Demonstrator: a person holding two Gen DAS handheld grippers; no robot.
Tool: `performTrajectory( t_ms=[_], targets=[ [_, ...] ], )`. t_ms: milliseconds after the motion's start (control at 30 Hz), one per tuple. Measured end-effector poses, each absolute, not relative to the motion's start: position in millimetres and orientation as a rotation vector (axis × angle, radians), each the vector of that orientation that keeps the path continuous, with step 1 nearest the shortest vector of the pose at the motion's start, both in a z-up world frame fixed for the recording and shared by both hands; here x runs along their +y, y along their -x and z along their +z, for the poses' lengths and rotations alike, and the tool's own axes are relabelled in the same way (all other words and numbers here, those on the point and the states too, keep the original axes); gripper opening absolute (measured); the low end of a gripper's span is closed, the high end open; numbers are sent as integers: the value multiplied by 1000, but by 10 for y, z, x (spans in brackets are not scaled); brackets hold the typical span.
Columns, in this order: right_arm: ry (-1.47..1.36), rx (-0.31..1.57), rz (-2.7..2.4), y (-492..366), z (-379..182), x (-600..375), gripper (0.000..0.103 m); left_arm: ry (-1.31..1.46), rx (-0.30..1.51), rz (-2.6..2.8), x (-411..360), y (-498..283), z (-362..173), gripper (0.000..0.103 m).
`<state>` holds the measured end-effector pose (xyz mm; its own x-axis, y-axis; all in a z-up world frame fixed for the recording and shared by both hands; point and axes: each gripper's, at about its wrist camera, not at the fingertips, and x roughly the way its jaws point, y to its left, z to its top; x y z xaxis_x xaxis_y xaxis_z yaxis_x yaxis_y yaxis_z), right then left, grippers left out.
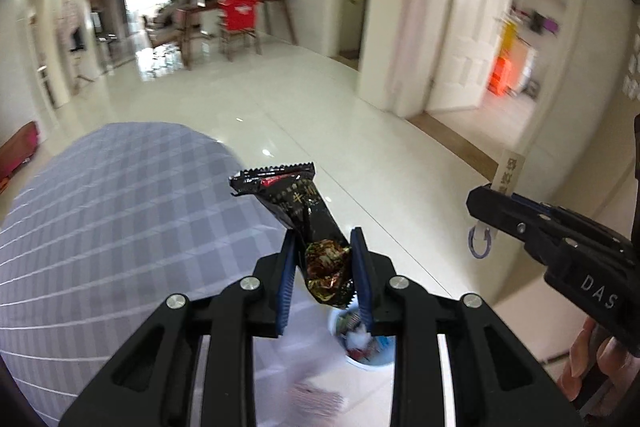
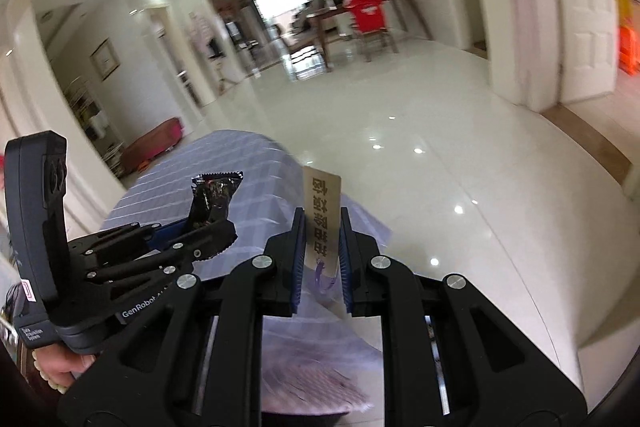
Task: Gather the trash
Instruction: 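Carry wrapper and wooden tag over the blue bucket and open both tools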
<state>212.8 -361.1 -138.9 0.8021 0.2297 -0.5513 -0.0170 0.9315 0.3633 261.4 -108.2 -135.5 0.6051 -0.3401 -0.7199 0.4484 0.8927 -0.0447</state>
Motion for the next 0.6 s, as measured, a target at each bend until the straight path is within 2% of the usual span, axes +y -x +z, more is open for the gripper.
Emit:
performTrajectory(
  t_ms=[333,433,467,500,600],
  targets=[
    [-446,656,-30,-1714,-1971,-4317,16,-220,932,-625,-1998,-2506,-1926,27],
    [-482,653,-63,-1674,-2049,-4449,16,-216,965,-653,-2163,-2515,-2075,32],
    [-491,654,-73,-1653,-2083,-4495,16,-216,976,-656,-2201,-2547,-2104,37],
    [-499,652,-79,-1623,-2109,-4522,16,-224,993,-652,-2252,-2564,-2152,52],
    [-524,656,-93,-1606,-2188,-4625,16,-240,983,-625,-2299,-2562,-2204,68]
  ],
)
